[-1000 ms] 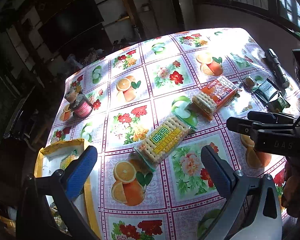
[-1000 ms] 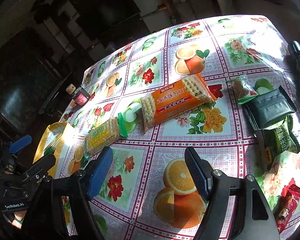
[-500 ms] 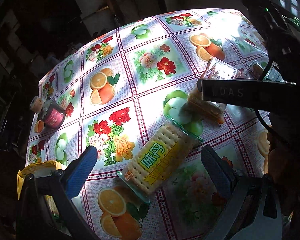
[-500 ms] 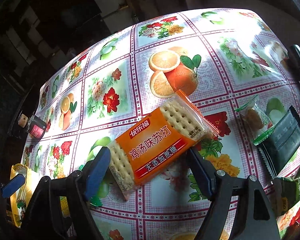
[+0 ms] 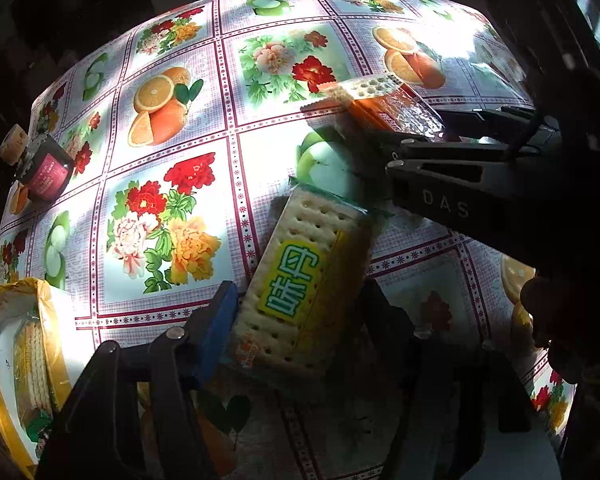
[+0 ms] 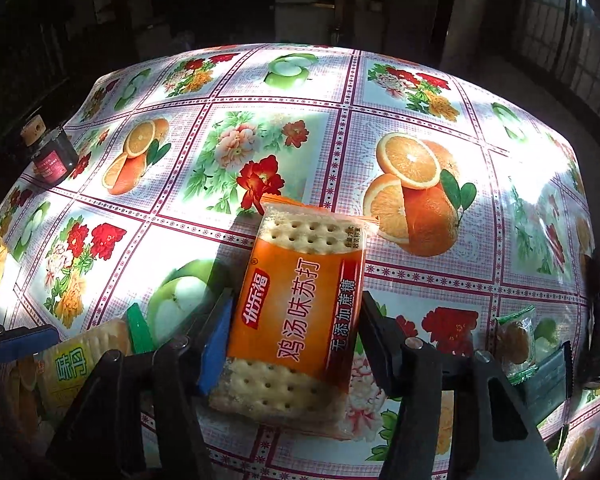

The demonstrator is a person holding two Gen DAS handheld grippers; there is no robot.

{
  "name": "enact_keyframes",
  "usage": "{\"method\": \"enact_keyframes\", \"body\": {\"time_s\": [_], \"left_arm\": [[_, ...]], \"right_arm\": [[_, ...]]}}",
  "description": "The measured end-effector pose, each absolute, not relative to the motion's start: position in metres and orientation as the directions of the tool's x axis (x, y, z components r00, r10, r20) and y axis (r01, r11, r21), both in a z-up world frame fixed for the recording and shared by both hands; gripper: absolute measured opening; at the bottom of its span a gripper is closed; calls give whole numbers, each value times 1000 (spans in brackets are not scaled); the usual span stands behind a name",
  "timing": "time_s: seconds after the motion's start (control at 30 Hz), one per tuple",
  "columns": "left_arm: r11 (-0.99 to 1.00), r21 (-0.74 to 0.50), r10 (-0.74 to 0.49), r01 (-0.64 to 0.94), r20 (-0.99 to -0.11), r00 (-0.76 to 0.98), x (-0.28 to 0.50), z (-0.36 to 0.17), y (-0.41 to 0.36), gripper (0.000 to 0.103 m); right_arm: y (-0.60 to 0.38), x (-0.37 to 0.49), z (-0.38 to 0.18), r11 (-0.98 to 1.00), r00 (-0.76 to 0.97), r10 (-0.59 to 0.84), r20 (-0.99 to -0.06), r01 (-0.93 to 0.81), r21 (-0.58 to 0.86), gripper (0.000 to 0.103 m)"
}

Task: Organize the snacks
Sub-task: 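Grasp a WEIDAN pack with the left tool while the right tool grasps the orange cracker pack, then carry the WEIDAN pack with the left tool while the right tool carries the orange pack over the tray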

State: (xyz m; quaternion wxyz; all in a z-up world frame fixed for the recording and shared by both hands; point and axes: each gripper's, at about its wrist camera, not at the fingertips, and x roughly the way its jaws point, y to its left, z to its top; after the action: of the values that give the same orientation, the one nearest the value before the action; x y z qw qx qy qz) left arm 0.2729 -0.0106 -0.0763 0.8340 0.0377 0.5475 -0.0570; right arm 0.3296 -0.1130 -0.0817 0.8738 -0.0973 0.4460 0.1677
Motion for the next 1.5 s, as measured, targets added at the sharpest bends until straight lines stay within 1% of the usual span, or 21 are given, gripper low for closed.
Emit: {"method": "enact_keyframes", "body": {"time_s": [0.03,0.07,0.3,0.57,0.67,1.0,1.1,1.5], "left_arm": [[991,1,-53,136,-918,394,271,-76,-12,49],[991,9,-44,130,-917,396,269,-76,-13,48],[997,-43,-65,65,-911,407,237,-70,-8,48],[997,4,38,-75,-886,463,182,-46,3,48],[992,33,85,-120,-885,458,165,-42,5,48],[960,58,188,-272,-858,479,109,-21,37,48],[952,50,197,-301,-854,481,95,-18,46,48],[930,36,231,-367,-831,505,58,-4,77,48]], "right_arm": [[-115,326,-82,919,541,217,-813,-394,-17,53],[-120,322,-82,917,538,226,-812,-400,-10,53],[-139,296,-80,905,518,329,-790,-410,109,53],[-141,255,-56,871,518,441,-733,-445,208,53],[-138,236,-48,849,513,485,-708,-471,241,53],[-112,184,-33,767,461,604,-651,-558,316,53],[-100,174,-32,736,430,637,-640,-587,338,53],[-62,147,-25,669,367,688,-625,-655,352,53]]}}
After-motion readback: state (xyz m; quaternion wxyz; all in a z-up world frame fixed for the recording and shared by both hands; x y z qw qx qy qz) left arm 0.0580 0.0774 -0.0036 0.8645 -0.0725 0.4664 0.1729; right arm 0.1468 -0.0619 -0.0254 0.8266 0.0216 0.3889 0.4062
